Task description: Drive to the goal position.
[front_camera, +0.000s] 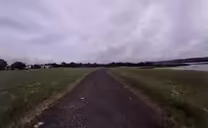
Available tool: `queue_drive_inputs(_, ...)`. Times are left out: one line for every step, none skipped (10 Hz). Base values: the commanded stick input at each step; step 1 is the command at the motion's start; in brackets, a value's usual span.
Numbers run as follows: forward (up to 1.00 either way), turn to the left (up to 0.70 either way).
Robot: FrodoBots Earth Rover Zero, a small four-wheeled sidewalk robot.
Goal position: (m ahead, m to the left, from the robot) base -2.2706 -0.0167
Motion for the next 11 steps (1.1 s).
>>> queue_drive_inputs(0.7, 0.0)
queue_drive_inputs(0.7, 0.0)
queue_drive_inputs(0.7, 0.0)
queue_drive_inputs(0.7, 0.0)
queue_drive_inputs(0.7, 0.0)
queue_drive_inputs(0.7, 0.0)
queue_drive_inputs(0.7, 0.0)
queue_drive_inputs(0.7, 0.0)
queue_drive_inputs(0.7, -0.06)
queue_drive_inputs(0.7, -0.12)
queue_drive_inputs(0.7, -0.14)
